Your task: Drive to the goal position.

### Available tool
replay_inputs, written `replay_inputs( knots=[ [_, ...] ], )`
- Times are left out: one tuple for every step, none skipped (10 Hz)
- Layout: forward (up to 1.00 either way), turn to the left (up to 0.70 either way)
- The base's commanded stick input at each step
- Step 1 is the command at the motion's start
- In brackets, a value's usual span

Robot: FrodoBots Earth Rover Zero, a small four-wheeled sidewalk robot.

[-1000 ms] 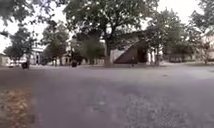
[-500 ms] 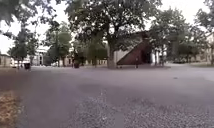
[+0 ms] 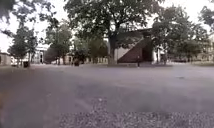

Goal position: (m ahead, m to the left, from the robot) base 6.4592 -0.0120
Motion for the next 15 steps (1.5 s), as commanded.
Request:
replay_inputs(
  knots=[
    [0.7,0.04],
    [0.7,0.04],
    [0.7,0.04],
    [0.7,0.04],
    [0.7,0.04],
    [0.7,0.04],
    [0.7,0.04],
    [0.7,0.04],
    [0.7,0.04],
    [0.7,0.04],
    [0.7,0.04],
    [0.7,0.04],
    [0.7,0.04],
    [0.7,0.04],
    [0.7,0.04]
  ],
)
